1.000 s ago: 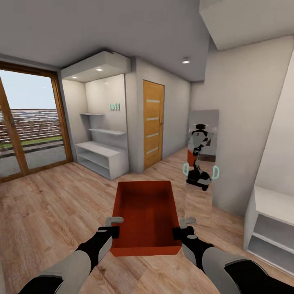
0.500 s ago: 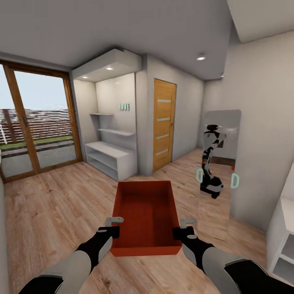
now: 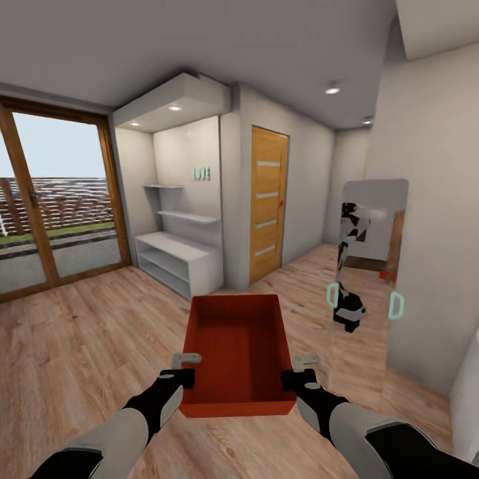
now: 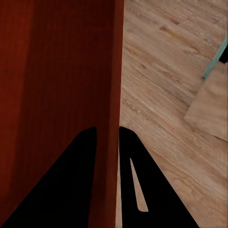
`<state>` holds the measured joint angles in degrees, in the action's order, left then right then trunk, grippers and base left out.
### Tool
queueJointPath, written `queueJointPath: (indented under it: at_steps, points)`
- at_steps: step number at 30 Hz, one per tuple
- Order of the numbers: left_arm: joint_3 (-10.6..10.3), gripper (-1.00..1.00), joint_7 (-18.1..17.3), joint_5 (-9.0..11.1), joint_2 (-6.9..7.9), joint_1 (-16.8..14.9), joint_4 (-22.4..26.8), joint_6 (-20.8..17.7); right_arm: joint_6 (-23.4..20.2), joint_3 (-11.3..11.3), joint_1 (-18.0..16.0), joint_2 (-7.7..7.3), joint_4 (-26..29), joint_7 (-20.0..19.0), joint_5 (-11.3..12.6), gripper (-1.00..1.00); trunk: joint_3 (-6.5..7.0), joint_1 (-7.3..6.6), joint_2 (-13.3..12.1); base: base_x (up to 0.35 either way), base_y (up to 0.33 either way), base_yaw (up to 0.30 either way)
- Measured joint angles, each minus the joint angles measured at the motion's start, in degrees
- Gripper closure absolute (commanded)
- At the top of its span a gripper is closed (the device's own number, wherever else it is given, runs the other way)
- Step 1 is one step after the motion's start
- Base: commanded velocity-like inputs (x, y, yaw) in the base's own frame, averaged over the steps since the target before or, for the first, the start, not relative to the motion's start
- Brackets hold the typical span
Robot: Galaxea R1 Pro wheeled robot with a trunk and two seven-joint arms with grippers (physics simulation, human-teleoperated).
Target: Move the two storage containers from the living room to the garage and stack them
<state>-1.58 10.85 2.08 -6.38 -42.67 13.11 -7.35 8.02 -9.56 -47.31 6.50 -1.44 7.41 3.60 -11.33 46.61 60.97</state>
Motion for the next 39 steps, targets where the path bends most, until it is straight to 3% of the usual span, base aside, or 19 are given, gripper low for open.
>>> queueJointPath:
  at_steps: [39]
  points:
    - [0.0,1.0,0.0,0.0,0.01,0.0,0.0,0.0,0.0,0.0,0.0,0.01,0.0,0.0,0.0,1.0,0.0,0.0,0.0,0.325,0.0,0.0]
